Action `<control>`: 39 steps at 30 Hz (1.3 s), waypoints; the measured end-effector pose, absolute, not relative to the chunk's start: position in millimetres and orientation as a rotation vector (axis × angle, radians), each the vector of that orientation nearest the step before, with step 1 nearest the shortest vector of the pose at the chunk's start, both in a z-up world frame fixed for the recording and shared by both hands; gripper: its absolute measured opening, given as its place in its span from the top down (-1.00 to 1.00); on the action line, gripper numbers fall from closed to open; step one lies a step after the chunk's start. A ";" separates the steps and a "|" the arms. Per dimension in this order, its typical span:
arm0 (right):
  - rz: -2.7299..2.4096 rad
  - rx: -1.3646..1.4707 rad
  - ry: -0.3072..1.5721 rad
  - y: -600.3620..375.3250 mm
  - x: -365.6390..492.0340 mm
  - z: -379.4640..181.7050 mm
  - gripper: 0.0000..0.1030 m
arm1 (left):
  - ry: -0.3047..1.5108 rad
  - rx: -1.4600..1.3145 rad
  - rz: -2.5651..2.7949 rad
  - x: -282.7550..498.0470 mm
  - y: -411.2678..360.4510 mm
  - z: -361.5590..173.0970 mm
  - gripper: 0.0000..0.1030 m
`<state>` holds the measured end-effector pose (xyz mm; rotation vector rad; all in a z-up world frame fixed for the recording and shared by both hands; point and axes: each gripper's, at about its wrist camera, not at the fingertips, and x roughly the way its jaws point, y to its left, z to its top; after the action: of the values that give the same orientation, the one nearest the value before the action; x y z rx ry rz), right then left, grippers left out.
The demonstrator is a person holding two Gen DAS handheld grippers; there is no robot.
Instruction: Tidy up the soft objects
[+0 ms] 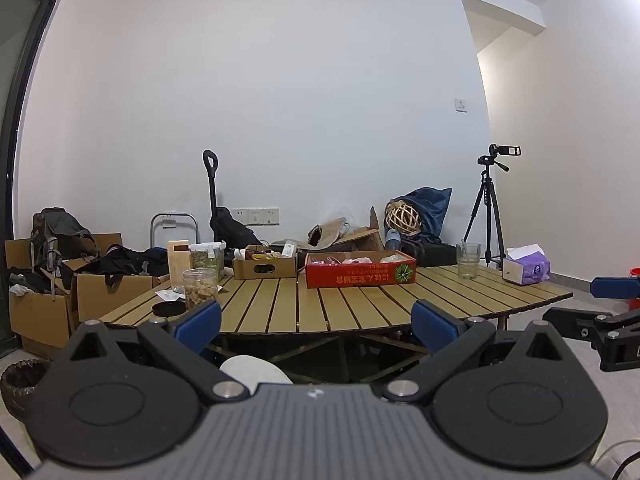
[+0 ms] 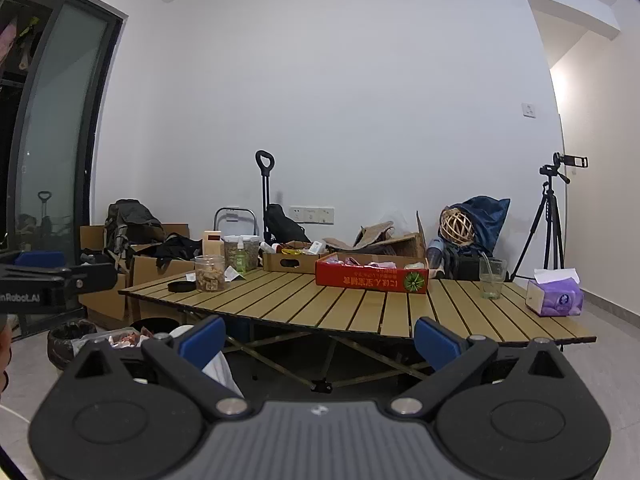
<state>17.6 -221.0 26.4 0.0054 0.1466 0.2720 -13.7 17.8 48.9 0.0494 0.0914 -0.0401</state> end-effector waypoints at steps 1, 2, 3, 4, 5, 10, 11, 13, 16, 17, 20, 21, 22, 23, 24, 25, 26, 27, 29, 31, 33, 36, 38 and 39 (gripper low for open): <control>0.273 0.004 0.144 -221.0 17.9 26.4 -0.97 | 0.091 0.050 -0.041 -13.1 18.2 49.0 -1.00; 0.272 0.003 0.142 -220.4 17.5 26.5 -0.97 | 0.090 0.050 -0.040 -13.2 18.3 48.9 -1.00; 0.271 0.003 0.141 -220.7 17.6 26.3 -0.97 | 0.089 0.050 -0.040 -13.5 18.2 48.7 -1.00; 0.271 0.005 0.140 -221.3 17.7 26.0 -0.97 | 0.089 0.049 -0.039 -13.6 18.1 48.7 -1.00; 0.270 0.005 0.139 -221.5 17.3 26.2 -0.97 | 0.089 0.050 -0.041 -13.6 18.7 49.0 -1.00; 0.268 0.007 0.134 -223.0 15.9 25.7 -0.97 | 0.088 0.051 -0.041 -14.2 18.1 49.1 -1.00; 0.270 0.007 0.135 -223.3 16.0 25.7 -0.97 | 0.088 0.051 -0.041 -14.2 18.1 49.0 -1.00; 0.270 0.007 0.135 -223.0 15.1 25.6 -0.97 | 0.088 0.051 -0.041 -14.3 18.2 49.1 -1.00; 0.269 0.006 0.134 -223.3 15.0 25.8 -0.97 | 0.088 0.052 -0.041 -14.2 18.4 49.1 -1.00; 0.268 0.007 0.133 -222.8 14.8 26.3 -0.98 | 0.087 0.052 -0.041 -14.3 18.3 49.2 -1.00; 0.266 0.006 0.131 -223.3 14.9 26.4 -0.98 | 0.088 0.052 -0.042 -14.3 18.1 49.2 -1.00; 0.266 0.006 0.131 -223.4 15.0 26.3 -0.98 | 0.087 0.052 -0.043 -14.2 18.1 49.0 -1.00; 0.266 0.006 0.131 -223.5 14.9 26.1 -0.98 | 0.087 0.053 -0.042 -14.1 18.2 49.6 -1.00; 0.266 0.006 0.130 -223.5 14.8 26.3 -0.98 | 0.086 0.053 -0.043 -13.7 18.8 50.0 -1.00; 0.266 0.006 0.130 -223.7 14.8 26.3 -0.98 | 0.087 0.053 -0.043 -13.5 19.0 50.4 -1.00; 0.266 0.007 0.131 -223.8 15.0 26.2 -0.98 | 0.087 0.053 -0.043 -13.5 18.9 50.3 -1.00; 0.265 0.006 0.131 -223.8 15.1 26.3 -0.98 | 0.087 0.054 -0.044 -13.6 18.9 50.3 -1.00; 0.264 0.007 0.131 -223.5 14.9 26.5 -0.98 | 0.086 0.054 -0.044 -13.5 19.1 50.4 -1.00; 0.261 0.008 0.130 -222.7 15.0 26.8 -0.98 | 0.086 0.054 -0.044 -13.7 18.9 50.4 -1.00; 0.259 0.008 0.129 -222.0 15.2 26.8 -0.98 | 0.086 0.054 -0.045 -13.7 19.0 50.3 -1.00; 0.256 0.007 0.126 -220.4 15.2 27.4 -0.98 | 0.087 0.054 -0.045 -13.6 18.8 50.4 -1.00; 0.254 0.008 0.124 -220.0 15.3 27.1 -0.98 | 0.098 0.048 -0.050 -11.6 21.4 51.2 -1.00; 0.254 0.010 0.127 -220.2 15.8 26.8 -0.98 | 0.095 0.047 -0.052 -11.9 23.0 51.8 -1.00; 0.254 0.010 0.127 -220.1 15.6 26.7 -0.98 | 0.091 0.047 -0.052 -12.0 23.6 52.0 -1.00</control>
<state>15.6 -220.1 26.7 0.0098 0.1268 0.2544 -12.0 23.6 52.0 0.0471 0.0912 -0.0517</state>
